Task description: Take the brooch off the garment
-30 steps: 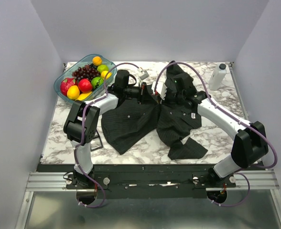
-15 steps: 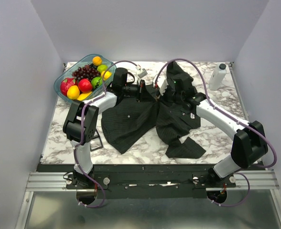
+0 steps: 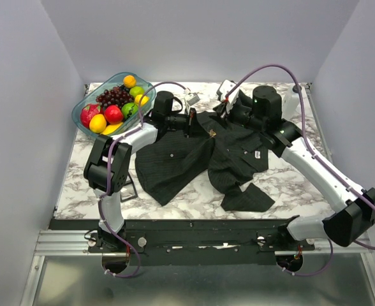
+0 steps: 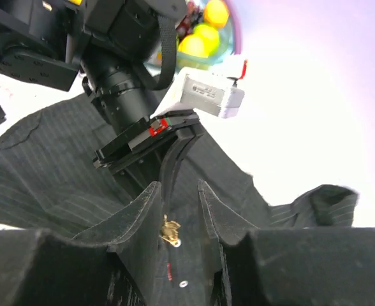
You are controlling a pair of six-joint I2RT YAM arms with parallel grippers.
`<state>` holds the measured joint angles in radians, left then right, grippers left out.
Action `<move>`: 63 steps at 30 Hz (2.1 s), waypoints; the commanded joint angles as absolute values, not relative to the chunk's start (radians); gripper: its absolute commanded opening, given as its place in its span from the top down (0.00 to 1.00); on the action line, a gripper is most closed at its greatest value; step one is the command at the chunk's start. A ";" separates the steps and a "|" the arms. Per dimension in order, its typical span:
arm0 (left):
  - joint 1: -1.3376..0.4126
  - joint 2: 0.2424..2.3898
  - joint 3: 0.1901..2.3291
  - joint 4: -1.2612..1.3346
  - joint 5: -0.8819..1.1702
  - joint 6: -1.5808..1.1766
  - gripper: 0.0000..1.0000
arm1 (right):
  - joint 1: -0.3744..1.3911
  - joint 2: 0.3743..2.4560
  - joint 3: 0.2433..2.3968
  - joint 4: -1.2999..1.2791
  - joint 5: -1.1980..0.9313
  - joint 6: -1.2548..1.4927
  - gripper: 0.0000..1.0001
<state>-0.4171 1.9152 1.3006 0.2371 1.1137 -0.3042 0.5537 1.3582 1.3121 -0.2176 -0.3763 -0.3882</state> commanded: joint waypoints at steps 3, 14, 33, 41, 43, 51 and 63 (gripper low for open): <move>-0.407 1.875 1.289 0.325 1.118 -0.356 1.00 | 0.509 1.390 1.229 -0.247 -0.396 -0.410 0.65; -0.407 1.732 1.100 0.544 0.957 -0.471 1.00 | 0.405 1.495 1.348 -0.506 -0.652 -0.441 0.75; -0.416 1.703 0.922 0.954 0.902 -0.841 1.00 | 0.250 1.628 1.267 -0.278 -1.078 0.073 0.71; -0.420 1.747 0.957 1.000 0.919 -0.888 1.00 | 0.267 1.666 1.160 -0.057 -1.155 0.258 0.69; -0.420 1.756 0.965 1.011 0.920 -0.894 1.00 | 0.285 1.660 1.125 -0.080 -1.155 0.227 0.73; -0.420 1.778 0.960 1.023 0.916 -0.903 1.00 | 0.287 1.612 1.109 -0.132 -1.141 0.180 0.76; -0.420 1.786 0.966 1.023 0.948 -0.900 1.00 | 0.258 1.623 1.158 -0.019 -1.215 0.383 0.63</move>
<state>-0.4149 1.7802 0.9409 0.9791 0.9150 -0.9024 0.2565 1.6402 1.1343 -0.0902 -1.1770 0.2821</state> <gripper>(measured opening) 0.011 0.367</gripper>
